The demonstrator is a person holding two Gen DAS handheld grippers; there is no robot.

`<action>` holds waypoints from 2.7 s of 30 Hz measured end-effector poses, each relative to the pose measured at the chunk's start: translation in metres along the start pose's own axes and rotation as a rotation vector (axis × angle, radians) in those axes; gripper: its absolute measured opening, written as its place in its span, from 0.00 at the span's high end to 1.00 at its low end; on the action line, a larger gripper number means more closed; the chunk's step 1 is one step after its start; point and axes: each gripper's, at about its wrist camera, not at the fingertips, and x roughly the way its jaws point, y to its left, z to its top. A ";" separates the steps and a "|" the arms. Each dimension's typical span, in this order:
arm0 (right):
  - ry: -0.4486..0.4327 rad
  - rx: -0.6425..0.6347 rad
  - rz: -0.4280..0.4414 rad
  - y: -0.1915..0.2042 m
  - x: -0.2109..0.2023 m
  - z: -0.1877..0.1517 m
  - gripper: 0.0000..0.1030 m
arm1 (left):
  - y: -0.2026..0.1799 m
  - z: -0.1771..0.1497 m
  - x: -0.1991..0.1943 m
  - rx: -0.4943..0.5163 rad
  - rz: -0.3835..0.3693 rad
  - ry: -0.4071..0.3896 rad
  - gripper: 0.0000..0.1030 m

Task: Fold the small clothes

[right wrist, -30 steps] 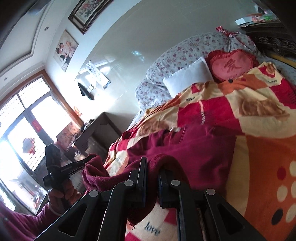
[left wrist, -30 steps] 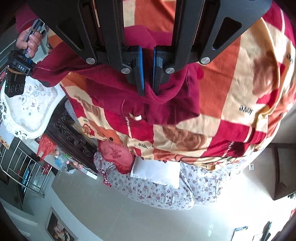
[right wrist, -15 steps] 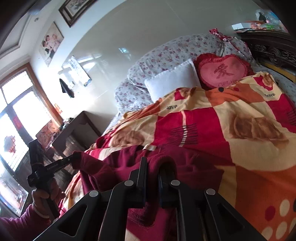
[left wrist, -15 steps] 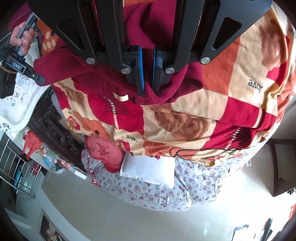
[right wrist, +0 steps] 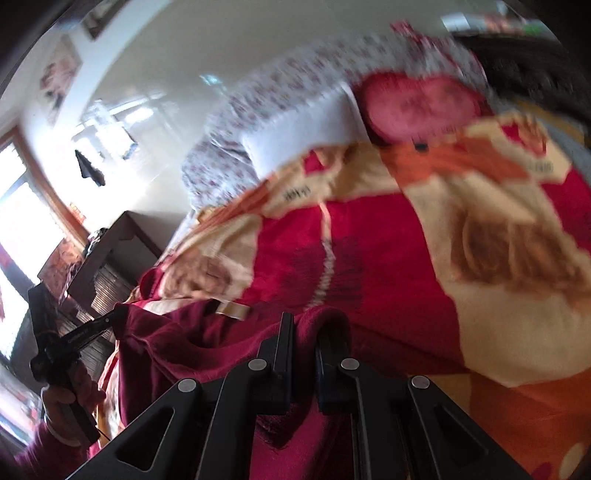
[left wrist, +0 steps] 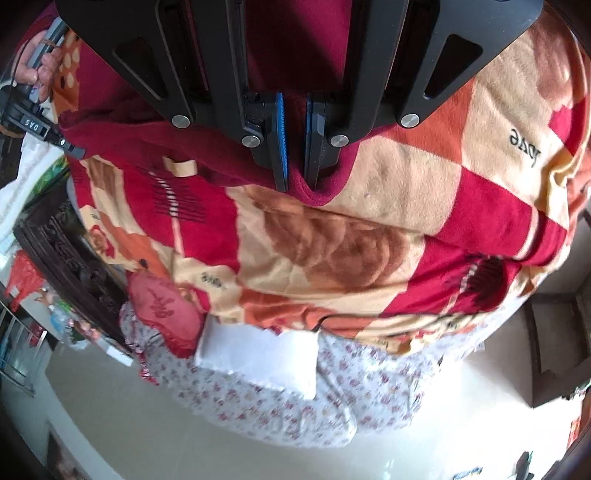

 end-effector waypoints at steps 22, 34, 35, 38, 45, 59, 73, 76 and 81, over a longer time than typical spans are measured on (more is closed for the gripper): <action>-0.017 -0.134 0.011 0.043 -0.020 -0.012 0.57 | 0.006 0.003 0.004 -0.038 -0.015 0.051 0.41; 0.078 0.017 -0.164 0.007 0.082 0.008 0.57 | 0.028 0.008 0.079 -0.156 0.084 0.164 0.41; 0.058 0.029 -0.153 0.003 0.082 0.008 0.57 | 0.030 0.009 0.079 -0.167 0.078 0.167 0.41; 0.066 0.030 -0.132 0.003 0.070 0.010 0.57 | 0.034 0.008 0.067 -0.180 0.068 0.173 0.41; 0.012 -0.010 -0.045 0.005 -0.030 -0.030 0.57 | 0.054 -0.021 0.002 -0.157 -0.008 0.131 0.41; 0.155 -0.036 -0.033 0.018 -0.033 -0.126 0.93 | 0.054 -0.104 -0.057 -0.096 -0.049 0.208 0.41; 0.126 0.002 -0.186 -0.009 -0.073 -0.137 1.00 | 0.042 -0.134 -0.053 -0.007 -0.053 0.207 0.41; 0.044 0.039 -0.127 -0.012 -0.095 -0.131 0.99 | 0.044 -0.134 -0.049 -0.017 -0.066 0.201 0.41; 0.074 0.035 -0.100 -0.005 -0.084 -0.130 0.60 | 0.040 -0.135 -0.050 -0.015 -0.083 0.207 0.41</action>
